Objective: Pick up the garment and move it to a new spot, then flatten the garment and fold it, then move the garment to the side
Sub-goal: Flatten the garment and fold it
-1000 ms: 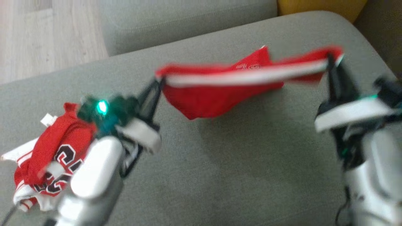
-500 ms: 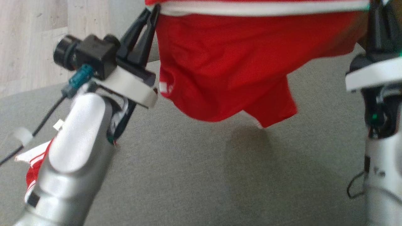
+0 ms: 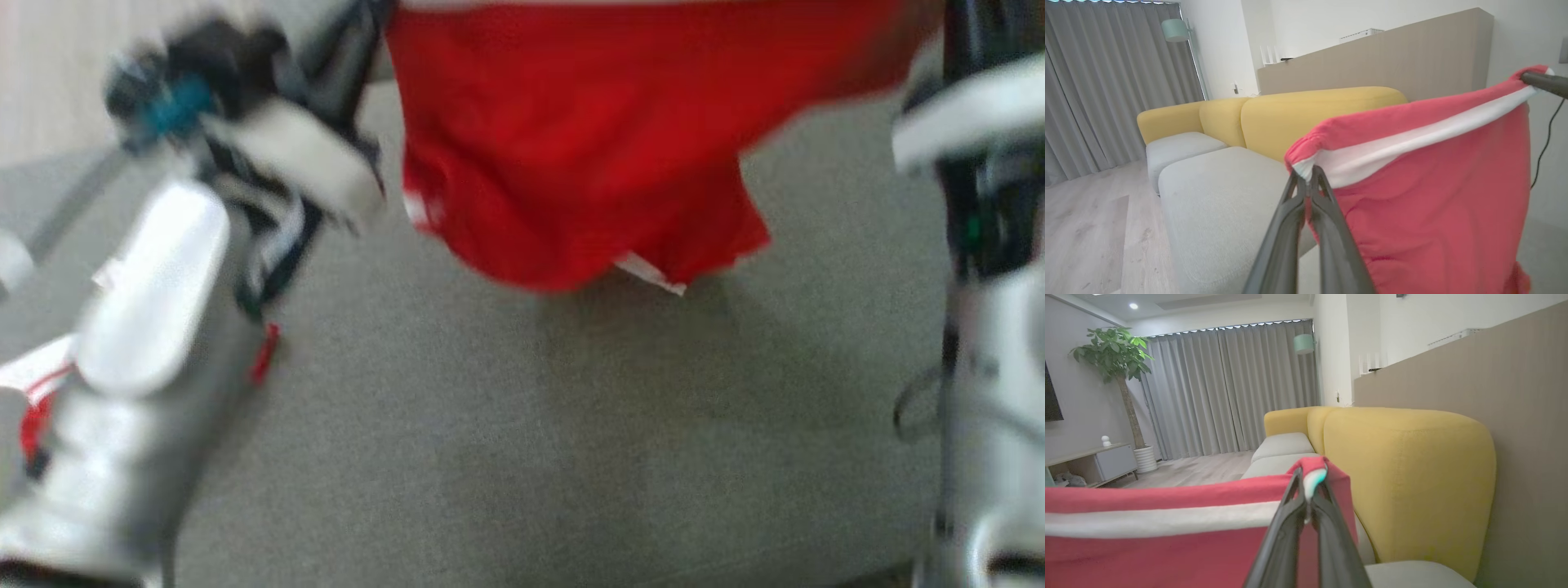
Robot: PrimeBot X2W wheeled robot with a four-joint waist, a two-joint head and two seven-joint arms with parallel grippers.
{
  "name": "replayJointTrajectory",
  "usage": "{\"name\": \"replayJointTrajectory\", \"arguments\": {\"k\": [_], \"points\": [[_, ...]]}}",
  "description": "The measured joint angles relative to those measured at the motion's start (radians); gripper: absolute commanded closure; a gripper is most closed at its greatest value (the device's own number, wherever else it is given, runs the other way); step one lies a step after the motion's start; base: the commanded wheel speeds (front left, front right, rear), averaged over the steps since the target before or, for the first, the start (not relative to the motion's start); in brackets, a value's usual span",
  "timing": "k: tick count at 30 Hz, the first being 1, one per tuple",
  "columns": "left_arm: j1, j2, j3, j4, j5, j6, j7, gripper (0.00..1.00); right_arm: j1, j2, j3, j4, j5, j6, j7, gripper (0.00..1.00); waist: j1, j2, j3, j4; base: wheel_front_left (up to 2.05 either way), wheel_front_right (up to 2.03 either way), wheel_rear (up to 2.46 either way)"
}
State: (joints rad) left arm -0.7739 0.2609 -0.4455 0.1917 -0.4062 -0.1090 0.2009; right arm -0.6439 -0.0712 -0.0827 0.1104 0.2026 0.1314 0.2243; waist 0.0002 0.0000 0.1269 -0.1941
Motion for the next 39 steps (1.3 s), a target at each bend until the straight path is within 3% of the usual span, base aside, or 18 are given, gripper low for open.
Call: {"name": "replayJointTrajectory", "arguments": {"k": [4,9,13,17,22,31,39], "points": [[-0.233,0.002,0.006,0.156,0.008,-0.014,-0.057,1.00,-0.276,-0.003,0.009,0.198,-0.004,0.000,-0.120,1.00,0.0002,0.0000,0.091,-0.013,0.00,0.00,0.00],[-0.446,-0.032,0.023,0.324,0.047,-0.015,-0.228,1.00,-0.518,-0.005,-0.029,0.420,-0.061,0.000,-0.332,1.00,0.0004,-0.0001,0.180,-0.029,0.00,0.00,0.00],[-0.464,-0.078,0.001,0.441,0.047,-0.016,-0.309,1.00,-0.512,-0.007,-0.012,0.583,-0.081,0.000,-0.394,1.00,0.0003,-0.0001,0.196,-0.033,0.00,0.00,0.00],[-0.398,-0.088,-0.068,0.511,0.038,-0.017,-0.349,1.00,-0.433,-0.024,0.034,0.722,-0.080,0.000,-0.400,1.00,-0.0001,0.0000,0.185,-0.029,0.00,0.00,0.00],[-0.227,-0.081,-0.199,0.539,-0.035,-0.023,-0.365,1.00,-0.339,-0.086,0.145,0.846,-0.043,0.000,-0.327,1.00,-0.0001,0.0000,0.166,-0.029,0.00,0.00,0.00],[0.015,-0.039,-0.343,0.461,-0.133,-0.024,-0.368,1.00,-0.173,-0.210,0.356,0.855,0.160,0.000,-0.162,1.00,-0.0003,0.0000,0.094,-0.026,0.00,0.00,0.00],[0.141,-0.028,-0.422,0.342,-0.126,-0.009,-0.332,1.00,-0.051,-0.322,0.419,0.741,0.290,0.000,-0.063,1.00,-0.0004,0.0000,0.022,-0.030,0.00,0.00,0.00]]}}
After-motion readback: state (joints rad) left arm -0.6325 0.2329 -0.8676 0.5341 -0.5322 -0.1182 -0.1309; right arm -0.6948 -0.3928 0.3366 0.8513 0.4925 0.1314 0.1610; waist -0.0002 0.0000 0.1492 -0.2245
